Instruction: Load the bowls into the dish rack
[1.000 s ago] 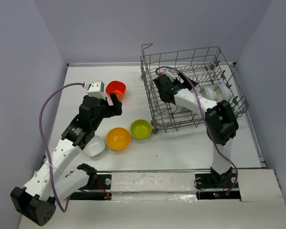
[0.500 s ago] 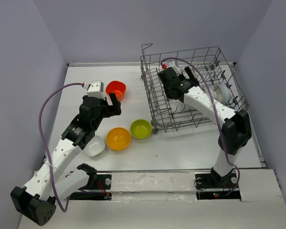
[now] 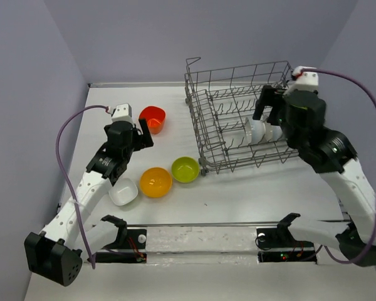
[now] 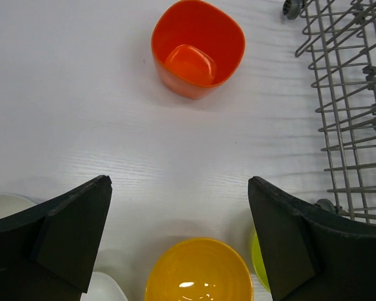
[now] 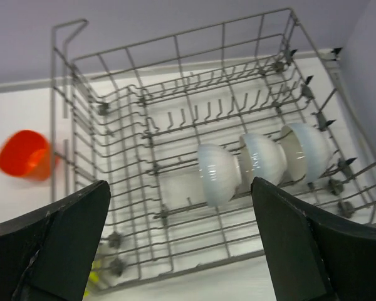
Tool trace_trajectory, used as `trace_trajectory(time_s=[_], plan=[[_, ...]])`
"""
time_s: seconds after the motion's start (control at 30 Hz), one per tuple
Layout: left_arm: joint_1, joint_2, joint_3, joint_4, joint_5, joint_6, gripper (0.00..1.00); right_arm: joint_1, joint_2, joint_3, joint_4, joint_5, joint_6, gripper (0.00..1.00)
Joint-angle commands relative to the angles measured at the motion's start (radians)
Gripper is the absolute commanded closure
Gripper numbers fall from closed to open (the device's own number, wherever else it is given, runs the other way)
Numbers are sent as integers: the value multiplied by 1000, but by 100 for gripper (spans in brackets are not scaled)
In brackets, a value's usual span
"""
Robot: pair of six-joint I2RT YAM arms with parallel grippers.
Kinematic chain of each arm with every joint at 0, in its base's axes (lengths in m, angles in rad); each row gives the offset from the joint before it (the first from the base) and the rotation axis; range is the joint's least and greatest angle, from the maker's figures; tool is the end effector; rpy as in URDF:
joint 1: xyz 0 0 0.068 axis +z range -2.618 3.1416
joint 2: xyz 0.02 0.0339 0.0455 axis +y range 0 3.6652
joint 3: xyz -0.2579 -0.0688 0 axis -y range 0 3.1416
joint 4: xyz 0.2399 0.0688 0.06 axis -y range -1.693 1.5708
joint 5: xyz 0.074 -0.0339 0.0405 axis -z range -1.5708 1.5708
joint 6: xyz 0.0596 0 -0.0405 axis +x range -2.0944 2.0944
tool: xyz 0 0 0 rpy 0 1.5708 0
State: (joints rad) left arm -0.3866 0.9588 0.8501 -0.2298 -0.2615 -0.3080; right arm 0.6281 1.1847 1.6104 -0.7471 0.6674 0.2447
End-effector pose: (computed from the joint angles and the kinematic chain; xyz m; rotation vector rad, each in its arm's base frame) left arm 0.2290 -0.0766 0.3145 -0.1019 1.9008 -0.2224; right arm 0.2088 0.1060 0.4680 0.0969 1.8190 -0.0166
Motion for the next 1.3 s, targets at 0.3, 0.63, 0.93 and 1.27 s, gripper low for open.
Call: trace_trajectory(time_s=[0.3, 0.63, 0.93, 1.27], plan=[[41, 221, 135, -40, -30, -94, 2, -4, -298, -264, 172, -307, 208, 2], [84, 507, 408, -51, -99, -167, 4, -4, -289, -291, 175, -394, 214, 2], [152, 710, 518, -49, -91, -181, 7, -4, -298, -297, 163, -402, 205, 1], [187, 831, 572, -32, -56, -197, 11, -4, -281, -310, 166, -451, 220, 1]])
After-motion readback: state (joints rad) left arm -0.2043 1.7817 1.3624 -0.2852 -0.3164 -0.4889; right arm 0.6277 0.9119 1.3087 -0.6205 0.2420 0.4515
